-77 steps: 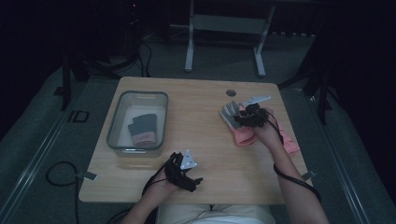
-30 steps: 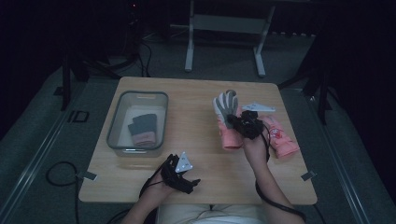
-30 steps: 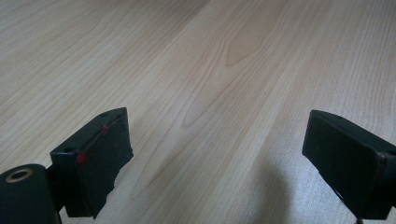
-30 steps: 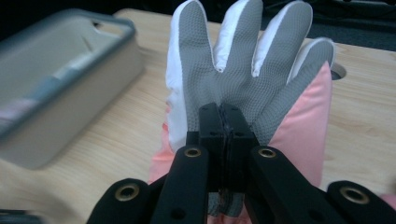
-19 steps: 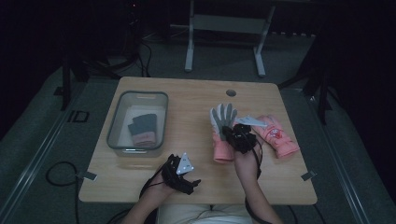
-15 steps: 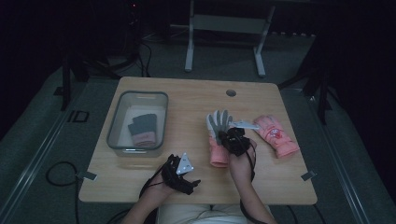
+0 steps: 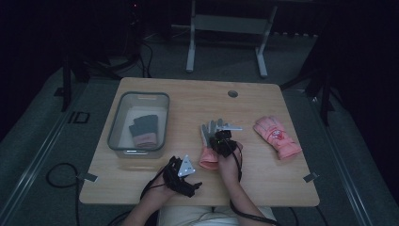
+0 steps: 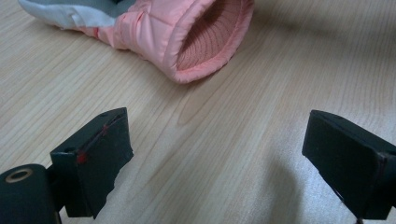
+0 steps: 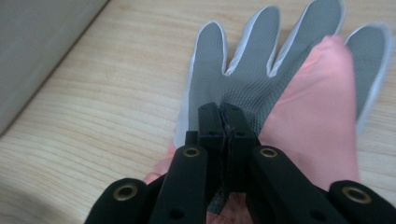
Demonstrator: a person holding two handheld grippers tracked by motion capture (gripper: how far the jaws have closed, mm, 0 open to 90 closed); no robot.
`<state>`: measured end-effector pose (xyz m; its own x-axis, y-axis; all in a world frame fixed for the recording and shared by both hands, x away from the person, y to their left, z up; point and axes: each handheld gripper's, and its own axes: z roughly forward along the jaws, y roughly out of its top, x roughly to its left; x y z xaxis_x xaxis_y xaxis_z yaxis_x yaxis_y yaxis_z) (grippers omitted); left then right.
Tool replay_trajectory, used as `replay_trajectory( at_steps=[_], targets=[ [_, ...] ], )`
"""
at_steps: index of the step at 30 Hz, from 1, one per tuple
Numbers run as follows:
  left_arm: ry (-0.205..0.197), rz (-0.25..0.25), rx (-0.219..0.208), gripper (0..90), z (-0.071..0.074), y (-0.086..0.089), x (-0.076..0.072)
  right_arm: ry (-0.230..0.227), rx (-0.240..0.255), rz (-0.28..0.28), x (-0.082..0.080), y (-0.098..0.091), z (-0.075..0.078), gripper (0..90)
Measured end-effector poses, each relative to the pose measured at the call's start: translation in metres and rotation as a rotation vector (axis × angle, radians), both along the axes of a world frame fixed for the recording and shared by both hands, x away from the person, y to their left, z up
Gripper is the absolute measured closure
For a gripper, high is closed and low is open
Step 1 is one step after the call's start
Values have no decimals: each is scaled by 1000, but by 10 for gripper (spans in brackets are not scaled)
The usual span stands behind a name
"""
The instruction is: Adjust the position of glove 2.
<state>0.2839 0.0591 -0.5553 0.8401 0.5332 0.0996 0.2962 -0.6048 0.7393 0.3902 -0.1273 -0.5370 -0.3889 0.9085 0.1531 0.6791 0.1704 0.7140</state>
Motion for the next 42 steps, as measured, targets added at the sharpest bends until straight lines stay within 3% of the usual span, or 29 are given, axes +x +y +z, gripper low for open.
replay_trajectory(
  at_steps=[10, 12, 17, 19, 21, 26, 32, 34, 35, 36, 37, 42],
  targets=[
    [2, 1, 0, 76, 0, 1, 1, -22, -36, 76, 6, 5, -3, 876],
    [2, 2, 0, 76, -1, 1, 1, -21, -24, 109, 10, 2, -4, 856],
    [4, -1, 3, 76, -1, 1, 1, -8, 15, 102, 10, -1, 1, 769],
    [5, -2, 2, 76, -1, 1, 1, -34, 12, 109, 6, -3, 10, 694],
    [5, -2, 2, 76, -1, 1, 1, -42, 21, 116, 5, -5, 13, 694],
    [9, -6, -1, 76, -1, 2, 2, -115, 58, 144, 3, -40, 43, 652],
    [6, -9, 6, 76, -1, 1, 1, -183, 14, 144, 3, -87, 66, 633],
    [7, -8, 9, 76, -1, 1, 1, -188, 10, 154, 4, -97, 68, 625],
    [6, -7, 9, 76, -1, 1, 1, -197, -14, 151, 5, -116, 72, 625],
    [6, -7, 9, 76, -1, 1, 1, -197, -14, 151, 5, -116, 72, 625],
    [7, -6, 9, 76, -1, 1, 1, -192, -30, 148, 7, -128, 74, 625],
    [6, -5, 9, 76, -1, 0, 0, -180, -89, 100, 10, -178, 74, 627]
  ],
)
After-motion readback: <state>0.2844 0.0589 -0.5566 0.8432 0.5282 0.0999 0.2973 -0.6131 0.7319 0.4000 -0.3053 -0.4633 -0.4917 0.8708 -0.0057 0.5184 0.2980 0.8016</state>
